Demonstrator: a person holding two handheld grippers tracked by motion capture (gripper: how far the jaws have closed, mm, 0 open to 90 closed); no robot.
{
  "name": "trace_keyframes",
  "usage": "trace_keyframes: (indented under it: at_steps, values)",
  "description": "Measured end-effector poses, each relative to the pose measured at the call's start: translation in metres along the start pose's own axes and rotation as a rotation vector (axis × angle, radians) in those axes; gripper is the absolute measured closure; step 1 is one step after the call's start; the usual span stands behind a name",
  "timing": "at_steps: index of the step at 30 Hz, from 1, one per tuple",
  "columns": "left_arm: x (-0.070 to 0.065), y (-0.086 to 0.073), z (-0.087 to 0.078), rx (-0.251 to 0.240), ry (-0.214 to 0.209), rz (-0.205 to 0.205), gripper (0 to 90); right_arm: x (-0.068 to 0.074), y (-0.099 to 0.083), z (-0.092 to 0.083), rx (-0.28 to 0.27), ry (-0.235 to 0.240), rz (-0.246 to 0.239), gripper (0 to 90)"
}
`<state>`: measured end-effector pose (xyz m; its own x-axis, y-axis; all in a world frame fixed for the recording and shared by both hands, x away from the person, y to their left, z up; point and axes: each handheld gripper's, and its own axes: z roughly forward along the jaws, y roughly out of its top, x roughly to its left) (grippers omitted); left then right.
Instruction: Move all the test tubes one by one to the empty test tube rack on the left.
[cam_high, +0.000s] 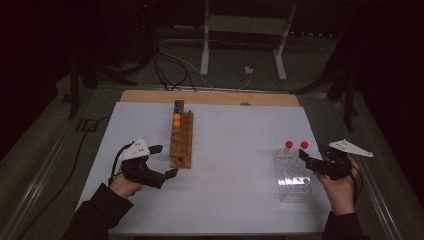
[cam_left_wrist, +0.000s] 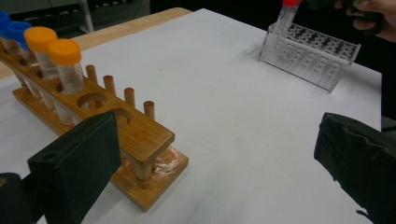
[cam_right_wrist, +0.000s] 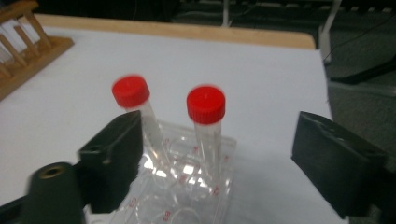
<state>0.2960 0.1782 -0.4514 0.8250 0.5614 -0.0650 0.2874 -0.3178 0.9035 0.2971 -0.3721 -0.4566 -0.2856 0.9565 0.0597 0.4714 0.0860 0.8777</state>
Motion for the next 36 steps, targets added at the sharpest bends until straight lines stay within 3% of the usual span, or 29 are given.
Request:
trace_keyframes:
  at_steps: [8, 14, 28, 36]
  values:
    - [-0.002, 0.000, 0.001, -0.001, -0.006, 0.004, 1.4, 0.003, -0.007, 0.015, 0.048, 0.009, -0.015, 52.3]
    - [-0.001, 0.000, 0.001, -0.002, -0.007, 0.003, 1.4, 0.002, -0.007, 0.020, 0.067, -0.001, -0.005, 66.0]
    - [-0.001, -0.001, 0.002, 0.004, -0.008, 0.002, 1.4, 0.005, -0.007, 0.024, 0.088, -0.026, -0.020, 74.9]
    - [-0.001, 0.000, 0.001, 0.004, -0.010, 0.005, 1.4, 0.006, 0.004, 0.006, 0.006, -0.032, -0.023, 75.1]
